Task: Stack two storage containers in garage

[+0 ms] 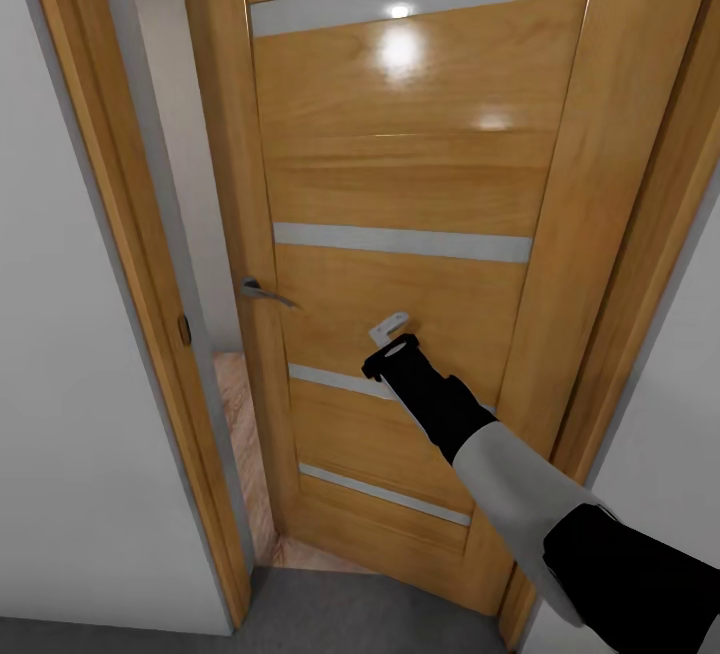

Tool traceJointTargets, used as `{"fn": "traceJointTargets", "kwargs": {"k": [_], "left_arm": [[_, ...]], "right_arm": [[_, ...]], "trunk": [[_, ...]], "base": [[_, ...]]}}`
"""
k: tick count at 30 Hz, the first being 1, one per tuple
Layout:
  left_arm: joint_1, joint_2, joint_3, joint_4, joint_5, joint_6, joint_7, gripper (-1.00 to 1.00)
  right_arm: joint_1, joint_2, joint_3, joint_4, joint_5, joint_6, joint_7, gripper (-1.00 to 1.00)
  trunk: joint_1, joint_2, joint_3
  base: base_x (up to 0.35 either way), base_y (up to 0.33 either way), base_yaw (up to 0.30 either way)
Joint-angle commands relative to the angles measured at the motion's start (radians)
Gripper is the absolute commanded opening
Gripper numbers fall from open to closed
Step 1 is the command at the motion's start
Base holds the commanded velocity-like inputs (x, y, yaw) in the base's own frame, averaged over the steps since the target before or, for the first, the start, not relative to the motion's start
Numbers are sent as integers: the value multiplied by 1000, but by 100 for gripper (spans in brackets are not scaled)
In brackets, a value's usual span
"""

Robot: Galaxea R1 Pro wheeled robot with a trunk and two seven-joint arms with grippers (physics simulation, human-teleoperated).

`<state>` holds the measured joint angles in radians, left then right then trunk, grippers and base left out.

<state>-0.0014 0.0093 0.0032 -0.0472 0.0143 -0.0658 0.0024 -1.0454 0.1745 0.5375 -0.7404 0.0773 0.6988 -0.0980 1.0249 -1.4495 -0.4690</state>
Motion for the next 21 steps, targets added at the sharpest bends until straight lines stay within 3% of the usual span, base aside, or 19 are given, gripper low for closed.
{"fn": "traceJointTargets", "kwargs": {"k": [1, 6, 21], "left_arm": [[0, 0, -1, 0, 0, -2, 0, 100], [0, 1, -2, 0, -3, -2, 1, 100], [0, 1, -2, -2, -4, -3, 1, 100]], "right_arm": [[-1, 0, 2, -1, 8, 6, -5, 100], [-1, 0, 11, 1, 16, 12, -87, 100], [-1, 0, 17, 1, 16, 15, -97, 100]], "trunk": [[0, -1, -1], [0, -1, -1], [0, -1, -1]], "base": [[156, 0, 0], [219, 0, 0], [11, 0, 0]]}}
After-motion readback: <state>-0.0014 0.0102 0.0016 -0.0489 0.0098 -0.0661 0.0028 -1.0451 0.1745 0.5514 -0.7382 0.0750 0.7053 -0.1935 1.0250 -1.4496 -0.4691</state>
